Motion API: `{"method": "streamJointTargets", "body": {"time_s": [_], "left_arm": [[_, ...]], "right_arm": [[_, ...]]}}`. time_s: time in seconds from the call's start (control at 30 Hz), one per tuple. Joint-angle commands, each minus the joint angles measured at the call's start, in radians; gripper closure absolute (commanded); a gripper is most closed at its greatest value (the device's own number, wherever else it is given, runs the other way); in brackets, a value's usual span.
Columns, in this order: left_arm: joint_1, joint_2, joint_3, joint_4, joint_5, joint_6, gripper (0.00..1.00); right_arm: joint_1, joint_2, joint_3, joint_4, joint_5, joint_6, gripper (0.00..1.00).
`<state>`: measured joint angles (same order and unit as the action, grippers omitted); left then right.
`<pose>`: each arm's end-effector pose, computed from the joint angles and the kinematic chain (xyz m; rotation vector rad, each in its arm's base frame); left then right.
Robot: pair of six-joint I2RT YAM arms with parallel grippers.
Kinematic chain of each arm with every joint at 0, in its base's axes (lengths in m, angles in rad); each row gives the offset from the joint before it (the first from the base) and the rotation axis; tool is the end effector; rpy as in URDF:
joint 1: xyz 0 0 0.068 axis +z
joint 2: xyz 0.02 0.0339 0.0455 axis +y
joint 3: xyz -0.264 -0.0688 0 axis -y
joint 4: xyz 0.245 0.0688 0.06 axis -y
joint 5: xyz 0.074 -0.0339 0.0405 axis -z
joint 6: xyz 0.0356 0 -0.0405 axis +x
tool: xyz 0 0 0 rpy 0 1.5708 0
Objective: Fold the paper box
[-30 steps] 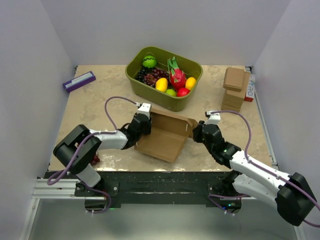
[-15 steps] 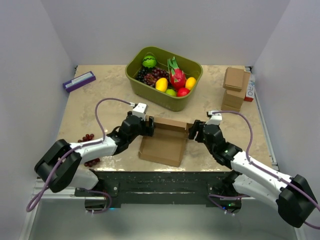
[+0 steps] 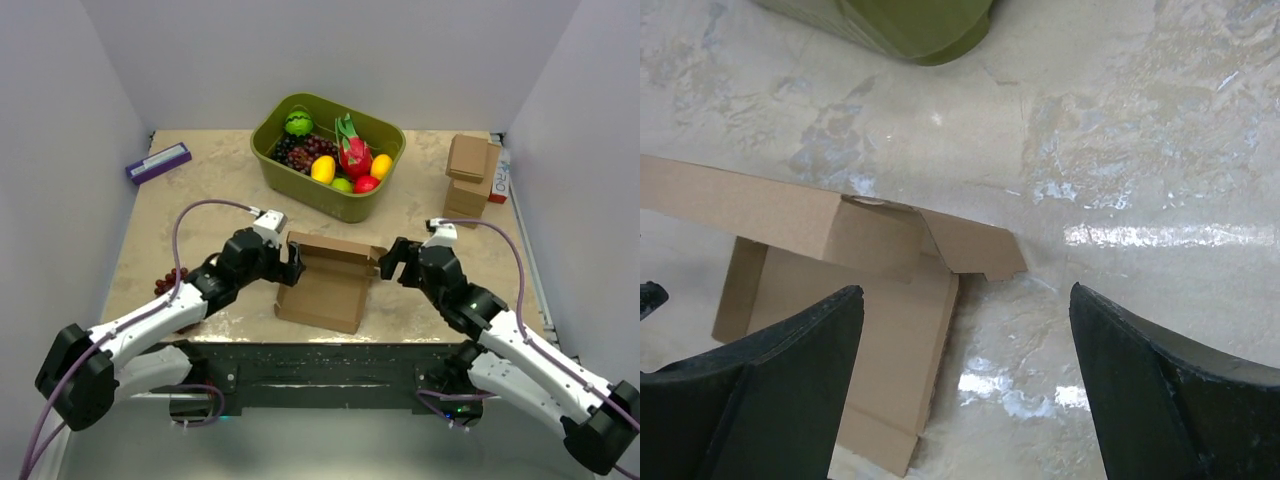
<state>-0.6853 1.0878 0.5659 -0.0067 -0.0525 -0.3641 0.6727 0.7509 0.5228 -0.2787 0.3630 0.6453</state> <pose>0.1826 -0.1468 0.2219 0.3120 2.1288 -0.5697 0.1432 0.0979 0.2446 0.1942 2.0620 0.4434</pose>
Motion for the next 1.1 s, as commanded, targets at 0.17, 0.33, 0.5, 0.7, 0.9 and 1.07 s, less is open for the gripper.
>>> {"method": "streamJointTargets", "body": {"time_s": [0.17, 0.33, 0.5, 0.7, 0.9, 1.07], "left_arm": [[0.374, -0.007, 0.21, -0.202, 0.383, -0.041, 0.07], [0.406, 0.095, 0.239, -0.112, 0.533, -0.058, 0.13], [0.408, 0.156, 0.244, -0.056, 0.568, -0.056, 0.17], [0.408, 0.211, 0.241, -0.029, 0.606, -0.045, 0.19], [0.408, 0.245, 0.238, -0.019, 0.622, -0.036, 0.22], [0.408, 0.256, 0.227, -0.012, 0.623, -0.035, 0.29]], "right_arm": [[-0.004, 0.017, 0.198, -0.091, -0.154, 0.126, 0.18], [-0.004, 0.128, 0.186, 0.054, -0.26, 0.211, 0.23], [-0.004, 0.191, 0.166, 0.154, -0.271, 0.258, 0.26], [-0.004, 0.235, 0.166, 0.148, -0.211, 0.278, 0.3], [-0.004, 0.235, 0.161, 0.121, -0.167, 0.28, 0.31], [-0.004, 0.251, 0.146, 0.124, -0.139, 0.281, 0.31]]}}
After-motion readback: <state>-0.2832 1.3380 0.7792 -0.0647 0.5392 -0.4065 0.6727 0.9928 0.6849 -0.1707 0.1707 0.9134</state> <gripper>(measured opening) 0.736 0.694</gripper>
